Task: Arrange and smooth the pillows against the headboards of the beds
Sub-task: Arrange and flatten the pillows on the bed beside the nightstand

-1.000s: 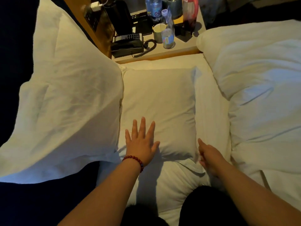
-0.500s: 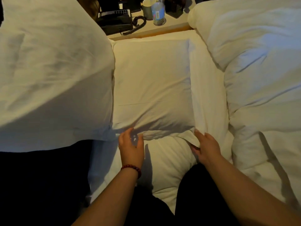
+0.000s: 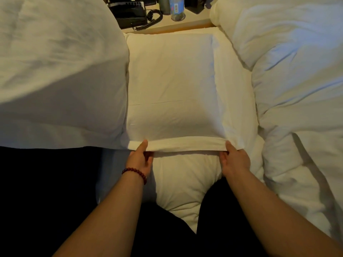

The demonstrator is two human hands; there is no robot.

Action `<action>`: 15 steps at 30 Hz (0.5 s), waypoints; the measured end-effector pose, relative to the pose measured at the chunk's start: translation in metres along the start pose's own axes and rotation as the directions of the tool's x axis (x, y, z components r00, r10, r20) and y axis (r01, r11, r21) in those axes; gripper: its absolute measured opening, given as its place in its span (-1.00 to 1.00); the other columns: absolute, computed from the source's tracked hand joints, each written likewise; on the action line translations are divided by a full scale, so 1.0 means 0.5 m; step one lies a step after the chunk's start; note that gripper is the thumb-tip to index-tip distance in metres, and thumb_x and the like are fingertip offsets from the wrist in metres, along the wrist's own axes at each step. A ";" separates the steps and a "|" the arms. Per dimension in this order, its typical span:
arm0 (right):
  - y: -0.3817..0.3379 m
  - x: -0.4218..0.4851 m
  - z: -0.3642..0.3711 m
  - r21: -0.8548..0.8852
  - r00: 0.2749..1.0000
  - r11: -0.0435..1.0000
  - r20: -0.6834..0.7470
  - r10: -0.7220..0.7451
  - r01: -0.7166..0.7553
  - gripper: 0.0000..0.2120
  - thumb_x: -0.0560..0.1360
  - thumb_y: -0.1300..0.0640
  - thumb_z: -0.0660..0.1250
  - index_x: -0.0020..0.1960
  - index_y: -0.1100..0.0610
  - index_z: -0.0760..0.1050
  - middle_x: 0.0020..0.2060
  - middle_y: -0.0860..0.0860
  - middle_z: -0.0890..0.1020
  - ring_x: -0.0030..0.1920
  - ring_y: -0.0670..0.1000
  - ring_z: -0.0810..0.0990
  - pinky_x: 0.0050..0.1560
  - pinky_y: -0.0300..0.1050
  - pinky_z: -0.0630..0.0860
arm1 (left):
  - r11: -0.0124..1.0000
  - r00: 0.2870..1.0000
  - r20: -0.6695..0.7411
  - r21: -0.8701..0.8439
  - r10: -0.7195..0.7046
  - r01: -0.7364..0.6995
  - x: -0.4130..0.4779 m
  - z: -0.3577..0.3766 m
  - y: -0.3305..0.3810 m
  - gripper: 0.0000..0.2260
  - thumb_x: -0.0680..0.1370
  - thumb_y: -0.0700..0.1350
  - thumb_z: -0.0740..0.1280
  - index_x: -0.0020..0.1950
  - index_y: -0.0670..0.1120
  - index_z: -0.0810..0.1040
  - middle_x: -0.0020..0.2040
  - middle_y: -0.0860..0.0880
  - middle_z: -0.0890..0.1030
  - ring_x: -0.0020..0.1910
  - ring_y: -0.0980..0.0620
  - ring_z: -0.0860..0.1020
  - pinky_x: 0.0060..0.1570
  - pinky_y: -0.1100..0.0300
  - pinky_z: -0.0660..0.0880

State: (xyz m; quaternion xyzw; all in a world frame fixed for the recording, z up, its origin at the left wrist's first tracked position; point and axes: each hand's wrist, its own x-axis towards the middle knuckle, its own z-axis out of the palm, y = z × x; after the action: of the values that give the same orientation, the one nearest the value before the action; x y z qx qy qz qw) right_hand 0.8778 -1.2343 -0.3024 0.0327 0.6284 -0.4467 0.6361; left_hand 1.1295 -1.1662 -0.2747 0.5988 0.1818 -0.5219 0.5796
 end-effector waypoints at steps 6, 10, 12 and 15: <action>0.066 -0.044 0.046 0.028 0.943 0.965 0.223 0.248 -0.261 -0.85 0.60 0.18 0.27 0.15 0.11 0.51 -0.01 0.04 0.60 0.01 0.00 0.58 -0.09 -0.15 0.63 | 0.974 0.997 0.079 -0.223 -0.015 0.033 -0.022 -0.030 0.013 -0.86 0.55 -0.17 0.37 0.08 -0.17 0.57 0.01 -0.13 0.65 0.03 -0.07 0.61 0.05 0.06 0.58; 0.054 -0.046 0.054 -0.034 0.984 0.987 0.088 0.158 -0.155 -0.92 0.53 0.21 0.39 -0.02 0.18 0.50 -0.14 0.05 0.59 -0.16 -0.04 0.59 -0.28 -0.24 0.61 | 0.993 0.995 -0.038 -0.074 0.093 -0.096 -0.013 -0.076 0.014 -0.92 0.55 -0.19 0.37 0.01 -0.17 0.58 -0.06 -0.10 0.66 -0.10 0.01 0.64 -0.30 0.22 0.60; 0.063 -0.045 0.049 0.008 0.984 0.987 0.082 0.156 -0.157 -0.90 0.55 0.16 0.36 -0.04 0.18 0.48 -0.12 0.08 0.59 -0.18 -0.03 0.60 -0.20 -0.24 0.62 | 0.994 0.994 -0.037 -0.020 0.106 -0.106 -0.011 -0.086 0.008 -0.92 0.55 -0.18 0.38 0.02 -0.14 0.59 -0.05 -0.08 0.66 -0.07 0.03 0.64 -0.24 0.22 0.61; 0.110 -0.076 0.065 0.021 0.942 0.969 0.240 0.236 -0.248 -0.92 0.58 0.15 0.32 0.04 0.13 0.52 0.00 0.07 0.62 -0.03 0.01 0.62 -0.03 -0.14 0.61 | 0.997 0.998 -0.009 -0.041 0.066 -0.066 0.000 -0.093 0.026 -0.91 0.56 -0.12 0.36 0.01 -0.10 0.59 -0.01 -0.03 0.64 -0.01 0.06 0.59 0.04 0.20 0.54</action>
State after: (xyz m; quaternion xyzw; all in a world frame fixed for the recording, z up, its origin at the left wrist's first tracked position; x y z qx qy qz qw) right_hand 0.9437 -1.2009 -0.2927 0.0726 0.5282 -0.3818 0.7550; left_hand 1.1593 -1.1284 -0.2783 0.5943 0.1749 -0.4965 0.6081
